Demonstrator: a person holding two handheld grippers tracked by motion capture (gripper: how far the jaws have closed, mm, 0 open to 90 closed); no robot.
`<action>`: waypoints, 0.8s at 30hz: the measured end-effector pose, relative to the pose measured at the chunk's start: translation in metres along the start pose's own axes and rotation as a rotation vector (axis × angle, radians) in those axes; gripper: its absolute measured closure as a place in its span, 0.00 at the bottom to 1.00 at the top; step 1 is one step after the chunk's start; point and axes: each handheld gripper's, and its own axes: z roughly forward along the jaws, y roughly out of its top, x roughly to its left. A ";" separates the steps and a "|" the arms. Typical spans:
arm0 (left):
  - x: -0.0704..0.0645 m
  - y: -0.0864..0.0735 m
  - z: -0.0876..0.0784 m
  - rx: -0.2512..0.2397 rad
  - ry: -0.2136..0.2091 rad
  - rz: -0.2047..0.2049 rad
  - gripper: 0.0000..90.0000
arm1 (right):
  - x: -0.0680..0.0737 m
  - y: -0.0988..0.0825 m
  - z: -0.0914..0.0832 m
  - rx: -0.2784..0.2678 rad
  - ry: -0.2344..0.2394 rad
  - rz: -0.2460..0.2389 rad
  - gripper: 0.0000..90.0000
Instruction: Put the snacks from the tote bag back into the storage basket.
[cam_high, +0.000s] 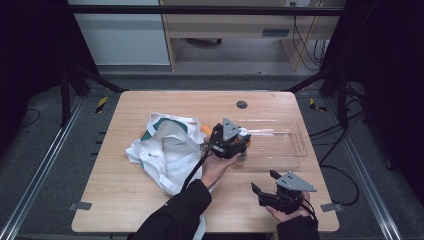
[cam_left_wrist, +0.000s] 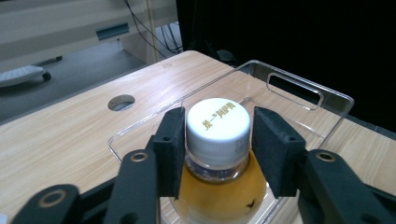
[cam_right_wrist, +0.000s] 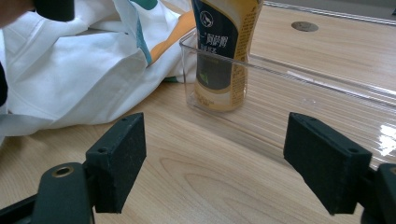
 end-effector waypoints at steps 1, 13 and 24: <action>0.000 0.000 -0.002 -0.005 0.001 0.001 0.56 | 0.000 0.000 0.000 0.000 -0.001 0.000 0.24; 0.016 0.000 -0.048 -0.002 -0.023 0.040 0.45 | 0.000 0.000 0.000 0.003 -0.012 -0.004 0.23; 0.033 -0.023 -0.089 0.018 -0.047 0.047 0.41 | -0.001 -0.001 0.000 0.001 -0.023 -0.003 0.23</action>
